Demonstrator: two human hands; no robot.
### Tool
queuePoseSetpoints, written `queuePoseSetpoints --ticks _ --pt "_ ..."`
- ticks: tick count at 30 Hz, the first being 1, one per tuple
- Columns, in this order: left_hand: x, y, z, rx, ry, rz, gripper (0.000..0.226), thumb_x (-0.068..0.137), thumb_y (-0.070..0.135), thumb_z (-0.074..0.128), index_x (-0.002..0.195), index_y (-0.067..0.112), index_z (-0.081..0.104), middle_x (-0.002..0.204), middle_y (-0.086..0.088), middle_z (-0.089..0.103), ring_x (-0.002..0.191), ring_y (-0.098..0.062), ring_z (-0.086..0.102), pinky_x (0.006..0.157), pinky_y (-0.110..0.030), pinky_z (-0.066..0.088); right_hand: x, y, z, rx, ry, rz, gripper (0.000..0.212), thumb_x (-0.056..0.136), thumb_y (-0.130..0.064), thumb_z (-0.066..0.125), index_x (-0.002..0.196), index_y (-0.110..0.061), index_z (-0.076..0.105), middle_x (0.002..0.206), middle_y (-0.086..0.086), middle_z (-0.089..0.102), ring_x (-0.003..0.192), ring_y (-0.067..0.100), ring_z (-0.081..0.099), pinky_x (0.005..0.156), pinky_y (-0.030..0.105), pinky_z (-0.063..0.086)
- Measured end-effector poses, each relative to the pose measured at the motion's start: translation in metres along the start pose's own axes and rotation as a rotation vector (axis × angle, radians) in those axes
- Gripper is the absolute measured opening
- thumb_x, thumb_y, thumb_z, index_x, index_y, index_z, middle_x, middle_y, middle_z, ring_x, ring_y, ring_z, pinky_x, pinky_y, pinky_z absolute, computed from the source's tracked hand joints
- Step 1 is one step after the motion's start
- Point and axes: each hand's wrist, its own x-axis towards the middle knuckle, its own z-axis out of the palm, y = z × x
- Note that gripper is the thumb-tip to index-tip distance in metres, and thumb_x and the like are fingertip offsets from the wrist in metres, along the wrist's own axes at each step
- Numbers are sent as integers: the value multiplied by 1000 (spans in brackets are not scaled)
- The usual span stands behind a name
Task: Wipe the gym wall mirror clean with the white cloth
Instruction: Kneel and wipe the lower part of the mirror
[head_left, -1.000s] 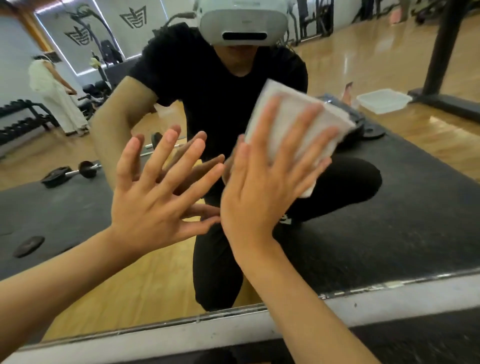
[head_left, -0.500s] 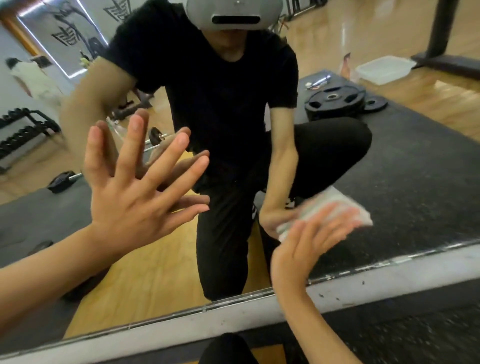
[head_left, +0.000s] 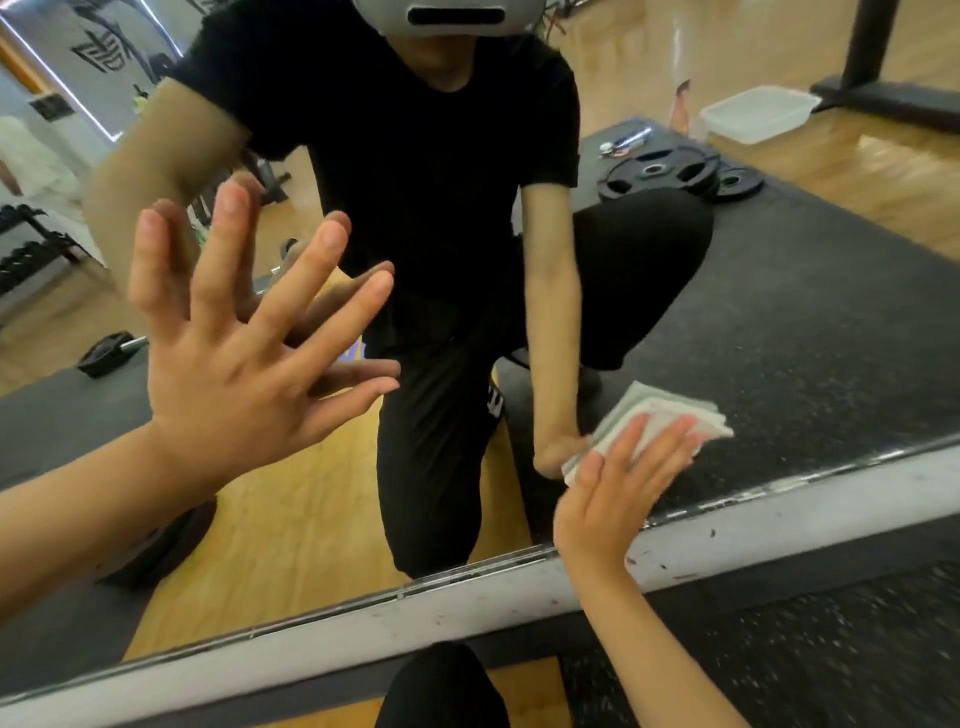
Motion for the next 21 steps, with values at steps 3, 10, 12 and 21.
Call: queuePoseSetpoints --ticks 3,10,12,21 --pt "-1 -1 0 -14 8 -18 90 90 70 69 161 21 44 169 -11 35 159 -48 11 126 -64 2 -27 24 -6 126 -26 470 61 112 -47 12 162 -32 -20 173 9 -24 159 20 -22 131 39 1" --pt "1 2 -1 2 3 -20 88 91 71 65 161 22 44 169 -11 36 159 -48 12 125 -64 5 17 -75 -15 476 38 491 60 109 -60 21 156 -59 -18 173 -4 -24 162 21 -14 130 61 6" --pt "1 1 -1 -2 4 -15 88 91 71 66 161 22 44 168 -11 37 159 -48 13 125 -64 6 23 -115 -21 275 -106 7 59 112 -49 20 166 -37 -4 174 10 -14 161 36 -13 128 65 2" --pt "0 -1 0 -45 -23 -25 88 92 70 66 162 22 43 170 -10 32 160 -48 7 123 -69 7 28 -9 -12 -105 -23 -223 59 114 -44 16 167 -36 -8 173 0 -23 160 34 -18 129 54 -7"
